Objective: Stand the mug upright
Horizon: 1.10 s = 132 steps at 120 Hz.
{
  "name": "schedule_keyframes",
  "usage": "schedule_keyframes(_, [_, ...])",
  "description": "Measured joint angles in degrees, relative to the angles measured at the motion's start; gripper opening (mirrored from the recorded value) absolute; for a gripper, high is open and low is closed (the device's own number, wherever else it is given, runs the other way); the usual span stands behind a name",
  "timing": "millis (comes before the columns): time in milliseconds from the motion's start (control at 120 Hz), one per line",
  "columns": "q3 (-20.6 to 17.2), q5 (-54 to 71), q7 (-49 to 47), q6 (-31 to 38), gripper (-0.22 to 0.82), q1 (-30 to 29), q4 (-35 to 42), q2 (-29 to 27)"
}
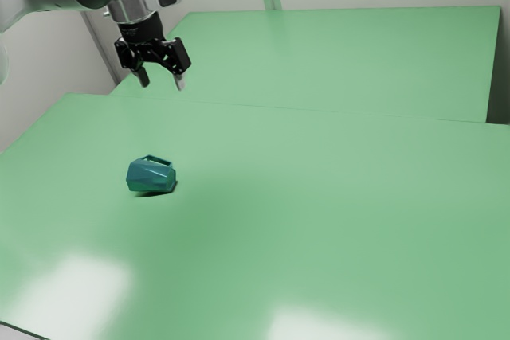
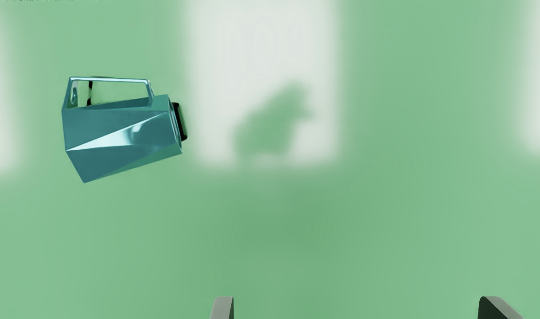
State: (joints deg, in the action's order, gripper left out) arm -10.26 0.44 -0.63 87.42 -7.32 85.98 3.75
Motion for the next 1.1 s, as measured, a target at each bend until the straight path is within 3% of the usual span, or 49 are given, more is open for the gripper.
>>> schedule_keyframes(308, [0.07,-0.39,-0.05,-0.70,0.60,-0.59,0.42,-1.80])
schedule_keyframes(542, [0.06,-5.99,0.86,-0.06,0.60,-4.36,10.51,-5.78])
schedule_keyframes(867, [0.08,-15.13,17.82,4.99,0.60,-21.26,18.76,-5.93])
schedule_keyframes(1100, [0.08,-19.77,31.51,7.27,0.60,-29.36,18.39,-0.17])
